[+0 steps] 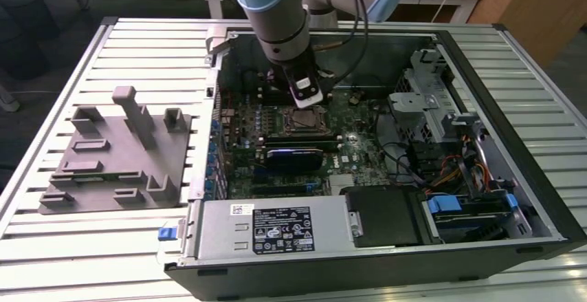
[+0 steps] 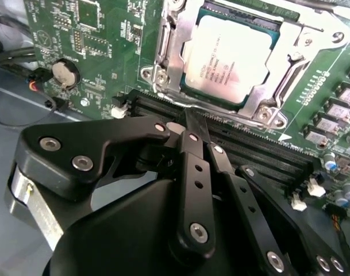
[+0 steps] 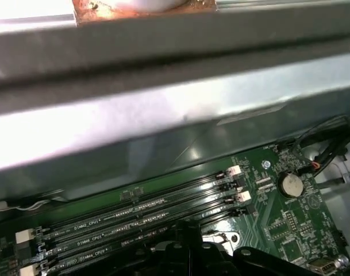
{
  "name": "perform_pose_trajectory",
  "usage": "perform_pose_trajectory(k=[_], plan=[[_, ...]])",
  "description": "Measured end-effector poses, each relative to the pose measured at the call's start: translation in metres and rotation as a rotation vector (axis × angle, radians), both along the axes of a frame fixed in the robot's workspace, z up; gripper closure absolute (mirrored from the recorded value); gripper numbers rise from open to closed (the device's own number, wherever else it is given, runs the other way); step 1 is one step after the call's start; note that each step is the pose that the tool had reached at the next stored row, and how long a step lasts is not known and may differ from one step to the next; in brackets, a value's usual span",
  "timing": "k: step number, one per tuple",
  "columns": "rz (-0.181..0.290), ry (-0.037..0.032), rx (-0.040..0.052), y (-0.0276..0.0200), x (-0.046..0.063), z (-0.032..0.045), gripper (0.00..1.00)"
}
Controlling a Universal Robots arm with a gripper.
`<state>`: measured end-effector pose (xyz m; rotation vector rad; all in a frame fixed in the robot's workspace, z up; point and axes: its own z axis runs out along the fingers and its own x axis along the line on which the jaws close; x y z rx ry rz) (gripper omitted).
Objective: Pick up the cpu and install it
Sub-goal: 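Install the first cpu locking lever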
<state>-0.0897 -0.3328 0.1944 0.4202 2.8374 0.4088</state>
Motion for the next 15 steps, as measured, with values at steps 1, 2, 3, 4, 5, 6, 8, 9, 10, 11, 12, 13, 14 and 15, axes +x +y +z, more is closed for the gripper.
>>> perform_pose_trajectory(k=[1,2,3,4,5,6,8,9,10,11,12,13,14,15], plan=[[0.000,0.0000,0.0000,0.0000,0.000,0.0020,0.89],[0.000,0.0001,-0.0001,0.0000,0.000,0.0038,0.89],[0.000,0.0001,-0.0001,0.0000,0.000,0.0054,0.89],[0.000,0.0001,0.0000,0.0000,0.000,0.0073,0.89],[-0.001,0.0000,0.0001,0.0000,0.000,0.0094,0.89],[-0.001,0.0000,0.0001,0.0000,0.000,0.0118,0.89],[-0.002,0.0000,0.0000,0.0000,0.000,0.0167,0.89],[-0.002,0.0001,-0.0001,0.0000,0.000,0.0190,0.89],[-0.003,0.0001,-0.0001,0.0000,0.000,0.0211,0.89],[-0.003,0.0001,-0.0001,0.0000,0.000,0.0231,0.89],[-0.003,0.0000,0.0000,0.0000,0.000,0.0250,0.89],[-0.004,0.0001,-0.0001,0.0000,0.000,0.0265,0.89],[-0.004,0.0000,0.0000,0.0000,0.000,0.0276,0.89],[-0.005,0.0001,0.0000,0.0000,0.000,0.0281,0.89]])
